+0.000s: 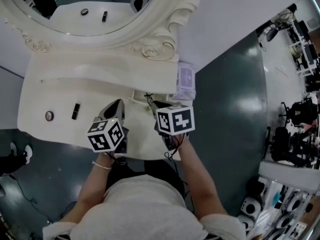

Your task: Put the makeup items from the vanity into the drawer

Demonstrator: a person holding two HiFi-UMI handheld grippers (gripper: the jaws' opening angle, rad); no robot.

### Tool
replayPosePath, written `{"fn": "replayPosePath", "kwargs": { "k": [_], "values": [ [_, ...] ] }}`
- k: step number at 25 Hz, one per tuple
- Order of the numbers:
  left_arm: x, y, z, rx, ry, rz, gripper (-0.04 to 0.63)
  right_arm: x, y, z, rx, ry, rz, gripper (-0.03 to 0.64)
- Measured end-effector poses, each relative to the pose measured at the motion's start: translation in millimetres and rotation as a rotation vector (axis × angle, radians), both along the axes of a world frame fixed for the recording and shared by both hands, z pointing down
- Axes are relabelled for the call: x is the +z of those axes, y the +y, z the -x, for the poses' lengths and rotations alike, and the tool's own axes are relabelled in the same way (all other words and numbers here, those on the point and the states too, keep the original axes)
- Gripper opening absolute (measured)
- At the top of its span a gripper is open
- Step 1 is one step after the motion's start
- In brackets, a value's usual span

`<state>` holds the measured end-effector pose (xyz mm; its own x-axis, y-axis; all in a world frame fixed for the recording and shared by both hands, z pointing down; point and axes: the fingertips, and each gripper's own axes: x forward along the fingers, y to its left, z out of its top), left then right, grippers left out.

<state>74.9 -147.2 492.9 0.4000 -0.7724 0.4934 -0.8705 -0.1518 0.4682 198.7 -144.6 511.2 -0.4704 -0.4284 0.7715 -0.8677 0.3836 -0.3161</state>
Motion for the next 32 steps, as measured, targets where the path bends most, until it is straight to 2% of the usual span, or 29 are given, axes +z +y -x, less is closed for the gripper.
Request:
{"fn": "replayPosePath", "kwargs": {
  "k": [19,25,32],
  "values": [
    [13.1,-3.6,-2.1,-0.009,-0.032,0.033,0.002,18.7,-16.1,-6.3,0.049,-0.001,-0.008,0.021],
    [14.9,-0.3,4.0,-0.013,-0.045,0.041,0.002,22.5,-17.9,-8.5,0.096,-0.025,0.008,0.023],
    [11.4,1.6,10.0,-0.012,-0.052,0.034,0.002,12.0,-16.1,-6.2,0.116,-0.048,-0.019,0.023]
  ]
}}
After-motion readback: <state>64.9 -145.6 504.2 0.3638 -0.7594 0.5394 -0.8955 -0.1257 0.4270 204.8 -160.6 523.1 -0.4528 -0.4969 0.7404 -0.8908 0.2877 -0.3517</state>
